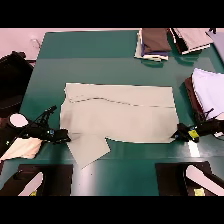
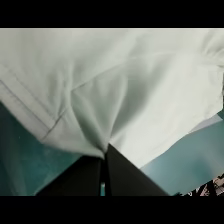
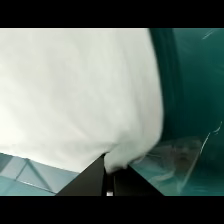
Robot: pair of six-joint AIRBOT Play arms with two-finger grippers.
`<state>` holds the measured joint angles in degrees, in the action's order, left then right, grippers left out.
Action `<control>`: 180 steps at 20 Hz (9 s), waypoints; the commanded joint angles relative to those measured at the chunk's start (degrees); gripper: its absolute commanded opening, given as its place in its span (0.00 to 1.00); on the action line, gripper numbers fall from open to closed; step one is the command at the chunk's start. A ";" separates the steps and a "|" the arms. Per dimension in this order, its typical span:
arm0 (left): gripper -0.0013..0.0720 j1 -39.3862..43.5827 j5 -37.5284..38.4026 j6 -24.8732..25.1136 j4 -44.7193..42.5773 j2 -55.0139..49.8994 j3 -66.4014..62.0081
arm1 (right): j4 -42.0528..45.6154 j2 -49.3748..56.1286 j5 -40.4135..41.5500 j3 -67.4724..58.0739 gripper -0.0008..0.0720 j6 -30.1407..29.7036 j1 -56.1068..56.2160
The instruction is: Fold the shirts.
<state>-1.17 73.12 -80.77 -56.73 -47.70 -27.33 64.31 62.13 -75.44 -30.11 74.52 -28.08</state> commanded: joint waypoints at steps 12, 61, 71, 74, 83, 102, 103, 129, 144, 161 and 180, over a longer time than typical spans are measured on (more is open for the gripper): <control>0.05 0.00 1.77 -2.51 -3.15 2.25 -13.75 | 13.29 -15.10 -7.63 -12.94 0.03 4.52 8.35; 0.06 30.95 -22.82 -6.29 4.79 -62.88 -70.75 | -20.02 22.08 -2.99 -57.48 0.03 -6.38 15.21; 0.06 31.89 -22.10 -8.52 4.09 -66.53 -73.57 | -21.38 19.19 0.24 -68.96 0.04 -0.83 33.70; 0.06 28.44 -15.39 -9.46 1.46 -66.49 -78.51 | -21.31 19.21 4.04 -68.96 0.04 -0.81 38.56; 0.06 6.10 -4.33 -10.10 -11.74 -47.43 -91.86 | -34.84 33.20 24.65 -71.23 0.09 -7.58 64.00; 0.06 8.33 -4.17 -4.24 -14.14 -37.88 -85.99 | -26.45 37.53 11.43 -45.18 0.78 0.63 36.20; 0.06 8.57 -4.11 -4.24 -13.86 -37.86 -85.99 | -28.85 39.12 11.43 -45.07 0.78 0.57 36.87; 0.06 20.06 -3.69 -3.39 -13.33 -37.86 -85.99 | -5.79 30.91 2.78 -72.63 0.04 6.47 8.31; 0.06 20.06 -3.58 -9.25 -13.09 -37.88 -85.99 | -12.26 30.05 22.10 -76.37 0.04 2.89 -6.03; 0.06 20.06 -2.95 -9.16 -13.05 -37.88 -85.99 | -11.69 16.04 12.44 -70.14 0.04 -4.17 -14.32; 0.06 20.06 -0.68 -7.26 -12.22 -37.88 -85.99 | 5.07 -8.07 6.86 -42.23 0.74 -6.36 -29.57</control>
<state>18.87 71.96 -88.47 -69.47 -85.54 -113.34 71.79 56.49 -69.01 -69.97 67.02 -56.07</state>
